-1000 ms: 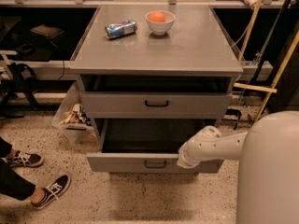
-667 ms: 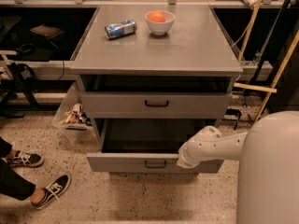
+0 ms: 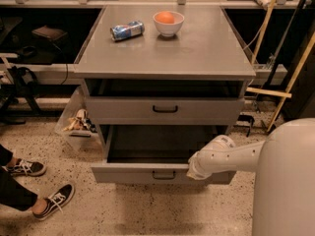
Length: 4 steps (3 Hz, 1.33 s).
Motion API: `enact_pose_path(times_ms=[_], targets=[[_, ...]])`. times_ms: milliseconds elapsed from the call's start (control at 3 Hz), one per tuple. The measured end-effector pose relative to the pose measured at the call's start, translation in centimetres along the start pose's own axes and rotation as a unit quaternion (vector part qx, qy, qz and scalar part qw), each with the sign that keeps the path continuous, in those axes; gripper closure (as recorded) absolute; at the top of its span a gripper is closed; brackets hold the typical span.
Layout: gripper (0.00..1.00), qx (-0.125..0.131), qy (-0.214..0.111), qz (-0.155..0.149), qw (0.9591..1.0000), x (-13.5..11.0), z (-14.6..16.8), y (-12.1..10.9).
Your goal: Open middle drawer
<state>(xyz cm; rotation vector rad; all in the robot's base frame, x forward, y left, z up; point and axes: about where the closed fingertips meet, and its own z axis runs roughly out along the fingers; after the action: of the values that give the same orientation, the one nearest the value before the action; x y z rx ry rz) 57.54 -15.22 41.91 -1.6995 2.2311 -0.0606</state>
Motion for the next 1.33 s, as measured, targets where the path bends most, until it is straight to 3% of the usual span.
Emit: enact_pose_path(times_ms=[1333], targets=[[1.00,0.003,-0.004,0.001,1.0000,0.68,-0.55,1.29]])
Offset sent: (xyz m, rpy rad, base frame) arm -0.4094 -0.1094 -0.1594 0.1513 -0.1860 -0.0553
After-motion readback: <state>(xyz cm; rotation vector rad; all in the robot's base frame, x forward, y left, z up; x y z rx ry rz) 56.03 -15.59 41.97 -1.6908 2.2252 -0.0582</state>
